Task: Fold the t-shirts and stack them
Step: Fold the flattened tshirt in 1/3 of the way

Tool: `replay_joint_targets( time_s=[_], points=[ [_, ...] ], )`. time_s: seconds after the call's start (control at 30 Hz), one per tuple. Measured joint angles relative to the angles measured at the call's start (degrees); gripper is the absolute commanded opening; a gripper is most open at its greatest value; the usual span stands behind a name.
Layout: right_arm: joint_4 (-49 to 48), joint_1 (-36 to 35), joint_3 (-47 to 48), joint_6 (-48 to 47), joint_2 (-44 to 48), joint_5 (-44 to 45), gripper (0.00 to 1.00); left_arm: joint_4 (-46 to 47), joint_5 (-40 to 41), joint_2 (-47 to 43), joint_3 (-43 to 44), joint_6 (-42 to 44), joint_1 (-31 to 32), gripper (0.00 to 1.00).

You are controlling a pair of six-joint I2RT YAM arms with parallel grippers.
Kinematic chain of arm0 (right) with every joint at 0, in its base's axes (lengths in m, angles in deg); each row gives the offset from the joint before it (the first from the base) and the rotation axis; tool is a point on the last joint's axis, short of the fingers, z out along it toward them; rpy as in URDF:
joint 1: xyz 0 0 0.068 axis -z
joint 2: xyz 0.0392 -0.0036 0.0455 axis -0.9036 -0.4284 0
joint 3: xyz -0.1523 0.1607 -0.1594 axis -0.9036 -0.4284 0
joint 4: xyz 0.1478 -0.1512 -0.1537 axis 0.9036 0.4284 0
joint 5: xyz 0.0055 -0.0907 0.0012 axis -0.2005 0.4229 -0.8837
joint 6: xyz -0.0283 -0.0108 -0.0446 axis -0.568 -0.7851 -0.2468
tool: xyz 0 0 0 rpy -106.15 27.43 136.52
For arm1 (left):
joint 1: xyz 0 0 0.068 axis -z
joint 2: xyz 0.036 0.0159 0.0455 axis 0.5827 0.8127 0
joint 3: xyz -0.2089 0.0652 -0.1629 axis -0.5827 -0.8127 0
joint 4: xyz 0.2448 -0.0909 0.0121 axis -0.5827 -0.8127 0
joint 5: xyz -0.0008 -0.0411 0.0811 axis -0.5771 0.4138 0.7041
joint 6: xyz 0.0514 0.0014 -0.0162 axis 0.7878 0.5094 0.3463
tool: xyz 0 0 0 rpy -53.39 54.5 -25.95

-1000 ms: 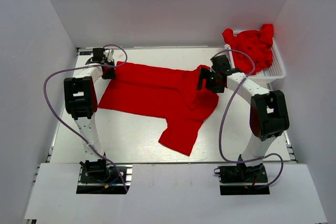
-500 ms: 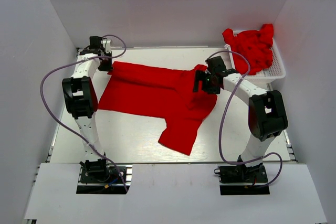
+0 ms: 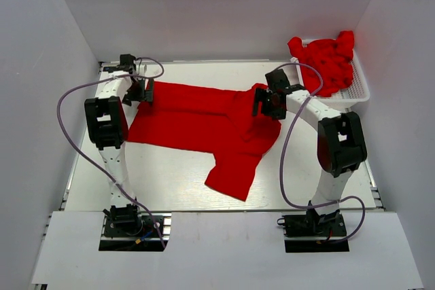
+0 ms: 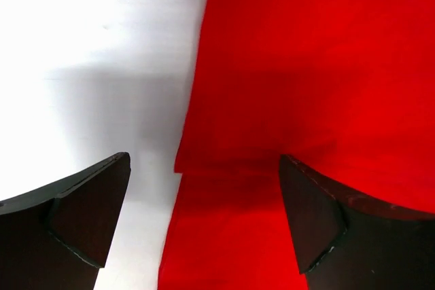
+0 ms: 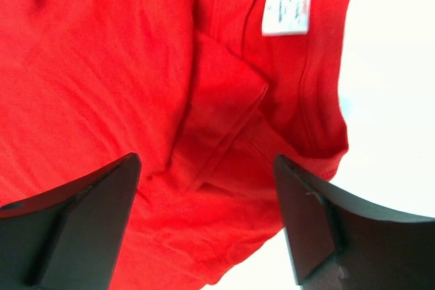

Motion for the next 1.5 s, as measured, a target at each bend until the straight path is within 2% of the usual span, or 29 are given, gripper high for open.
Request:
replay_joint_targets(
  time_s=[0.17,0.3,0.7,0.9,0.97,1.0,1.07,1.1,1.5],
  points=[
    [0.79,0.04,2.91,1.77,-0.39,2.27,0.74,-0.92,-0.20,-0.61,5.75,-1.25,0.00,1.00],
    [1.18,0.04,4.37,3.17,-1.99,3.06,0.69,0.15,-2.67,-2.95,7.19,-2.14,0.09,1.00],
    [2.01,0.04,8.39,5.60,-8.83,3.61,0.66,6.25,-12.61,-4.59,6.14,-4.31,1.14,1.00],
    [2.34,0.04,8.52,6.64,-10.25,3.85,0.38,7.17,-14.19,-4.46,5.53,-4.70,1.14,1.00],
    [2.32,0.04,8.52,7.13,-10.56,4.22,0.24,7.76,-14.16,-4.37,4.96,-4.70,1.14,1.00],
    [2.32,0.04,8.52,7.41,-10.71,4.35,0.12,7.93,-14.14,-4.33,4.59,-4.70,1.14,1.00],
    [2.38,0.04,8.52,8.02,-10.93,4.85,0.09,8.13,-14.14,-3.87,4.22,-4.68,1.14,1.00],
    [2.38,0.04,8.52,8.46,-10.95,5.11,0.01,8.22,-14.12,-3.63,4.11,-4.68,1.14,1.00],
    [2.43,0.04,8.46,9.38,-10.86,6.64,0.00,9.73,-14.14,-1.92,2.21,-4.68,1.14,1.00]
  ],
)
